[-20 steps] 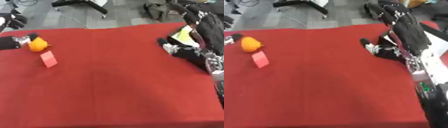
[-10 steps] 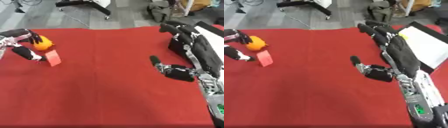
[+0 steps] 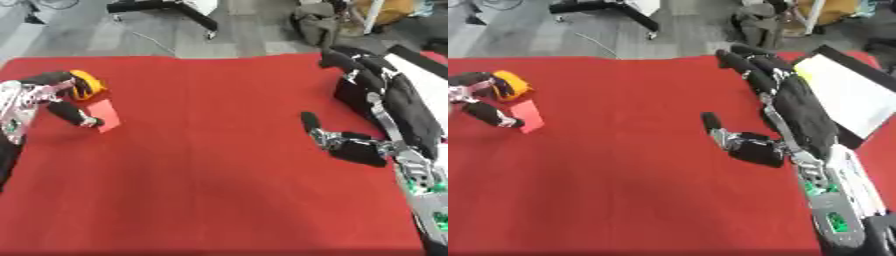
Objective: Pick up the objects with one hand, pass them to the other hand, and then place them into the box on the other side of the table.
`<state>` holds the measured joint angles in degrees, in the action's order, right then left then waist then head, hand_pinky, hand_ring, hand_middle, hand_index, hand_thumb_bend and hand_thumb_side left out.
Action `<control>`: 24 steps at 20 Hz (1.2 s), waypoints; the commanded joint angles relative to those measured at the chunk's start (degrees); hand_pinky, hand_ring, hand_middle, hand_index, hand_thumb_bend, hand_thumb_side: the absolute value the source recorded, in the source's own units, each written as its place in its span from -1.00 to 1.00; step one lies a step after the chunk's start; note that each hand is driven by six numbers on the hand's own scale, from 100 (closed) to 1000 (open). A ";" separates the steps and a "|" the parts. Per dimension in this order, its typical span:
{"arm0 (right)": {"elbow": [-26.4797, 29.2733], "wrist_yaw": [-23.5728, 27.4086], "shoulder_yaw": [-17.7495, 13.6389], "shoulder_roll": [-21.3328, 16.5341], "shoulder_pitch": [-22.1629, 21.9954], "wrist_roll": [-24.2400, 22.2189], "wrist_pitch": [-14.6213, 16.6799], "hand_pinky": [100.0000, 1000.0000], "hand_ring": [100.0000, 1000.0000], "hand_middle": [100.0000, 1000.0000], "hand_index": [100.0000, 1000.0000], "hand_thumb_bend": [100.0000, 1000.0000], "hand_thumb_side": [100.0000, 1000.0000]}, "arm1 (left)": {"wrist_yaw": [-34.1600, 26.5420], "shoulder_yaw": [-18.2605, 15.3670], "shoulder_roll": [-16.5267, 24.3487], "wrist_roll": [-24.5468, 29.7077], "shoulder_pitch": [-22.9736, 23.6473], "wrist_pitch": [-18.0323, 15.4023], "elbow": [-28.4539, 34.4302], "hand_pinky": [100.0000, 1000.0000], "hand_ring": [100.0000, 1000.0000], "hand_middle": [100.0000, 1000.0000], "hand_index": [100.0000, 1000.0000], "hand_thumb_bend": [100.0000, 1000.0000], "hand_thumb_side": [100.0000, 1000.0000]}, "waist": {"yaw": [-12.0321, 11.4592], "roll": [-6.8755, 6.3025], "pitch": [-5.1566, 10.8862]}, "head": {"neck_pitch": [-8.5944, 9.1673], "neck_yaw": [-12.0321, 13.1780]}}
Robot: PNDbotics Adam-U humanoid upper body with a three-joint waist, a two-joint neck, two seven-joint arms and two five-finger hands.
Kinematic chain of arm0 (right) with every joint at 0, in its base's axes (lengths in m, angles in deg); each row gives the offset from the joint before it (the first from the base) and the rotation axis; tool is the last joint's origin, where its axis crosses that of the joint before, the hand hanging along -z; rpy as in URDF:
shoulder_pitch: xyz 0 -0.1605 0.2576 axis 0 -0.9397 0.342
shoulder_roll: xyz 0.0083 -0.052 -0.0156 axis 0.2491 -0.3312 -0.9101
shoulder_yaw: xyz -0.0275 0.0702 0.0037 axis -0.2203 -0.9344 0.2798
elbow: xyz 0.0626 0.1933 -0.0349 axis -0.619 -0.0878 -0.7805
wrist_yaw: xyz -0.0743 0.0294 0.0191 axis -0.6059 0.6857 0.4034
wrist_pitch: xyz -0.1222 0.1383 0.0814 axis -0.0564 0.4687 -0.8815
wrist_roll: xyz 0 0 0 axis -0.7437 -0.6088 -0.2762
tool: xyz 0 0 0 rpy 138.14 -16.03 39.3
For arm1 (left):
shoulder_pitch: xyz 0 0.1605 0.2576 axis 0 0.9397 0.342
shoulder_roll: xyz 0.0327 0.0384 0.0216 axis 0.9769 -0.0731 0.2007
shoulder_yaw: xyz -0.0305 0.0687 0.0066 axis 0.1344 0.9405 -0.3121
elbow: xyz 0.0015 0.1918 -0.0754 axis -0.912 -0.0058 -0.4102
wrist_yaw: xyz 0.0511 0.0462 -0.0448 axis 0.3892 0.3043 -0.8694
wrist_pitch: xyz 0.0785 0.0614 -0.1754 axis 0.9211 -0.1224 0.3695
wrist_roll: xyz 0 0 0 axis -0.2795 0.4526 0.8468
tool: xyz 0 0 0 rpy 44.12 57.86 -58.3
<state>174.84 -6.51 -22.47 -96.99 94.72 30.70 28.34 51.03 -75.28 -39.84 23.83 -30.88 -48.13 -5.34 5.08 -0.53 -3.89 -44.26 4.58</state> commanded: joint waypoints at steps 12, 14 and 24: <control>0.95 0.79 -0.28 -0.33 0.25 -0.42 0.15 0.70 0.71 0.36 0.86 -0.78 -0.44 | 0.97 -1.24 -1.42 -6.44 -1.36 4.46 -2.51 0.34 0.02 -0.11 0.18 -0.38 -0.65 | 0.56 0.15 0.57 | 0.14 0.60; 0.92 0.79 -0.28 -0.34 0.23 -0.38 0.14 0.70 0.71 0.36 0.86 -0.80 -0.44 | -1.42 -1.44 -1.19 -6.67 -1.11 4.48 -1.35 0.31 -0.01 -0.15 0.13 -0.43 -0.65 | 0.54 0.05 0.57 | 0.14 0.44; 1.05 -0.53 6.66 -2.09 7.49 -4.56 7.42 0.72 0.75 0.55 0.96 -0.16 -0.36 | -35.25 2.28 2.15 1.65 4.53 1.56 19.46 0.24 -0.06 -0.19 0.06 -0.78 -0.43 | -0.33 -0.73 0.68 | 0.14 -1.59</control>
<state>174.84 -6.84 -16.82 -98.05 101.11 26.71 34.40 20.85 -73.75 -40.04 23.83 -25.65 -46.04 10.51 4.75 -1.22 -3.94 -44.26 3.38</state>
